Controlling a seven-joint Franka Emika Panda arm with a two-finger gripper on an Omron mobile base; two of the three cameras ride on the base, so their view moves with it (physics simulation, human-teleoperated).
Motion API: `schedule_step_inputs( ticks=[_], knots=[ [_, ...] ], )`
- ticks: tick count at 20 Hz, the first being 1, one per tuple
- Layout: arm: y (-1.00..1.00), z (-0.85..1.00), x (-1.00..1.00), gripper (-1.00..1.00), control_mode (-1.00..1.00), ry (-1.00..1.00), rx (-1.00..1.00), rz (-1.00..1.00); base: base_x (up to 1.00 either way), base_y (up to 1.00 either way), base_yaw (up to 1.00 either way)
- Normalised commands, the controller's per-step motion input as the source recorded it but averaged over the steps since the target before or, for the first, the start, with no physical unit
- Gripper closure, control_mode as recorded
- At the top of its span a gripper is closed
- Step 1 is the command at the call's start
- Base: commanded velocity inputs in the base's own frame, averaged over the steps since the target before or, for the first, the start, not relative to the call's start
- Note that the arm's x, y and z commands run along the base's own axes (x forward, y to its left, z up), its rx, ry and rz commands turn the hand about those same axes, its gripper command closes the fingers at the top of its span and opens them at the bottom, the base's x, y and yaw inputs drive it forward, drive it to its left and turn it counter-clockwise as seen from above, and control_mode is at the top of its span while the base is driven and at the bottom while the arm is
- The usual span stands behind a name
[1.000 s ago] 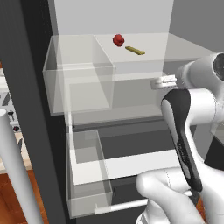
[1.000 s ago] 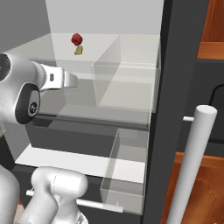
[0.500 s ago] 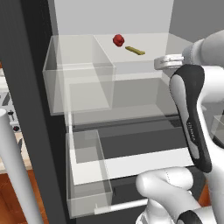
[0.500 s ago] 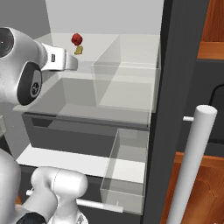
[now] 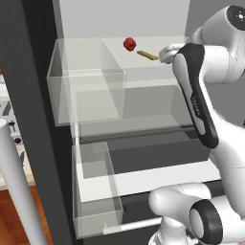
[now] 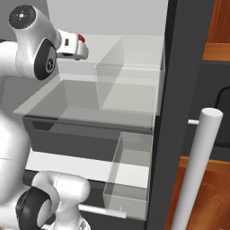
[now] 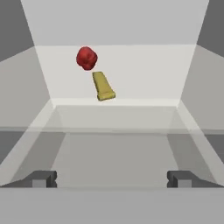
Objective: Retrieve the butter from the fridge and place it on a plate on the dining table. Then retrieve the butter knife by the fridge and place it near the plate.
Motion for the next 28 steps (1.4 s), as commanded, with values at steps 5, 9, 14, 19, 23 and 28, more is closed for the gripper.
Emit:
schedule_step_inputs(
  ticks=[5,9,14,19,23,28],
  knots=[
    [0.0,-0.06,0.67,-1.0,-1.0,0.0,0.0,0.0,0.0,0.0,0.0],
    [0.01,-0.1,0.66,-1.0,-1.0,0.0,-0.01,0.06,0.0,0.0,0.0],
    [0.06,-0.17,0.67,-1.0,-1.0,0.0,-0.04,0.08,0.0,0.0,0.0],
    [0.12,0.0,0.64,-1.0,-1.0,0.04,-0.13,0.02,0.0,0.0,0.0],
    [0.09,-0.14,0.69,-1.0,-1.0,0.09,-0.08,0.03,0.0,0.0,0.0],
    [0.01,-0.1,0.67,-1.0,-1.0,0.01,0.0,0.0,0.0,0.0,0.0]
  ],
)
